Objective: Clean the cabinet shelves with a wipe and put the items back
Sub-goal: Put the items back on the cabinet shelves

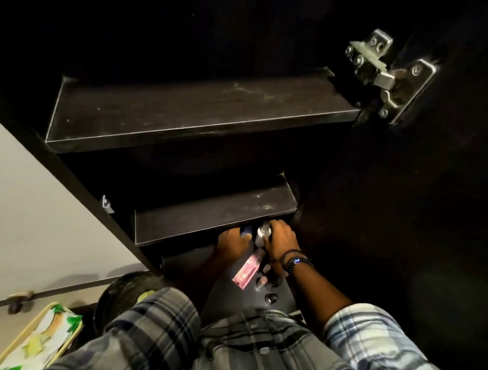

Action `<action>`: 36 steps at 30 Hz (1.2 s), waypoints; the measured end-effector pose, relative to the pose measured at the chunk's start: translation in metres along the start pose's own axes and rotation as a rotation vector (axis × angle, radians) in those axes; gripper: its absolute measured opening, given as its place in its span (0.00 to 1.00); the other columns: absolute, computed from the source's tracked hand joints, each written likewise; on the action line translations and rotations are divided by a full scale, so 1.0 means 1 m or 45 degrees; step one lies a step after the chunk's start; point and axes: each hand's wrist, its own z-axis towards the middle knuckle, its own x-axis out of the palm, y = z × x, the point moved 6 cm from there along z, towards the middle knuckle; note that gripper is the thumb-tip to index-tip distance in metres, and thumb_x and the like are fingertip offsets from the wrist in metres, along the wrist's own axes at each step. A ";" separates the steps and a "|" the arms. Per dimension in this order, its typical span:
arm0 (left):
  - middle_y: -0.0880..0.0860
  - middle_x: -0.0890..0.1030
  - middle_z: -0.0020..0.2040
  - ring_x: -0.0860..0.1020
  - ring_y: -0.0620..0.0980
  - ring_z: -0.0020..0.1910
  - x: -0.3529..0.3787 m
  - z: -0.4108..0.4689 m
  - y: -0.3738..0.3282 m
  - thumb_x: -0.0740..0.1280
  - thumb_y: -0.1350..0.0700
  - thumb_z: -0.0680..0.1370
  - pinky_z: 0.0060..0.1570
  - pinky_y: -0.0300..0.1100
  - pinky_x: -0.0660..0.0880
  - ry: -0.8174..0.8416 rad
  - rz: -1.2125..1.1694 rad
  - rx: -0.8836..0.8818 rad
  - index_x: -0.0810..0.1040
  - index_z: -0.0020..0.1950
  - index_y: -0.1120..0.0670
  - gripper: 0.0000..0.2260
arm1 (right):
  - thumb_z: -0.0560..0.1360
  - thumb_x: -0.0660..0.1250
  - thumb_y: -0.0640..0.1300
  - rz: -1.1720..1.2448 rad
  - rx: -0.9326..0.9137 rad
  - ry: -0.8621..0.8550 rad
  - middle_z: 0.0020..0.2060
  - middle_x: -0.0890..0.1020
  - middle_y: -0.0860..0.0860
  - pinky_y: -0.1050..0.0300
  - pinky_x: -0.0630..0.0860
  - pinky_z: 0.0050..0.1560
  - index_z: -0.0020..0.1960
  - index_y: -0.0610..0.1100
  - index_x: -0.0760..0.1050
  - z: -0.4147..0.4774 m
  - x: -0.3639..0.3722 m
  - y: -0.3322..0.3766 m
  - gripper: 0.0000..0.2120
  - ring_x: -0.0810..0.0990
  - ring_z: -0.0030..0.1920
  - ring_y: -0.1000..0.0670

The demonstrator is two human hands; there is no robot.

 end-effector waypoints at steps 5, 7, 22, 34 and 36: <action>0.63 0.75 0.64 0.72 0.61 0.63 0.007 0.007 -0.005 0.52 0.47 0.80 0.61 0.48 0.66 0.037 0.077 0.083 0.73 0.63 0.60 0.22 | 0.74 0.62 0.39 -0.098 -0.074 0.039 0.56 0.79 0.38 0.48 0.73 0.58 0.59 0.40 0.74 0.008 -0.006 0.002 0.14 0.76 0.59 0.36; 0.61 0.75 0.63 0.73 0.60 0.62 0.011 0.004 -0.004 0.46 0.41 0.73 0.60 0.48 0.67 0.030 0.157 0.122 0.73 0.62 0.59 0.30 | 0.74 0.61 0.37 -0.141 -0.107 0.045 0.55 0.79 0.38 0.48 0.73 0.56 0.58 0.41 0.73 0.004 -0.003 0.001 0.13 0.76 0.58 0.36; 0.61 0.81 0.48 0.81 0.59 0.46 -0.007 -0.037 0.005 0.55 0.52 0.74 0.51 0.43 0.70 -0.150 0.098 0.377 0.78 0.55 0.64 0.21 | 0.73 0.63 0.39 0.168 -0.291 -0.086 0.42 0.83 0.44 0.49 0.77 0.45 0.51 0.44 0.76 -0.041 -0.016 0.011 0.07 0.81 0.44 0.43; 0.51 0.67 0.61 0.72 0.41 0.53 -0.097 -0.123 0.012 0.54 0.51 0.80 0.46 0.21 0.65 -0.434 -0.217 0.541 0.68 0.65 0.55 0.16 | 0.67 0.66 0.46 0.154 -0.467 -0.209 0.32 0.83 0.50 0.51 0.80 0.42 0.42 0.46 0.80 -0.073 -0.070 0.097 0.07 0.82 0.38 0.50; 0.51 0.68 0.58 0.73 0.41 0.52 -0.116 -0.133 0.003 0.51 0.49 0.78 0.47 0.22 0.66 -0.489 -0.281 0.610 0.71 0.61 0.55 0.17 | 0.65 0.66 0.45 0.119 -0.520 -0.190 0.27 0.79 0.52 0.53 0.78 0.39 0.37 0.47 0.77 -0.080 -0.081 0.116 0.03 0.80 0.34 0.50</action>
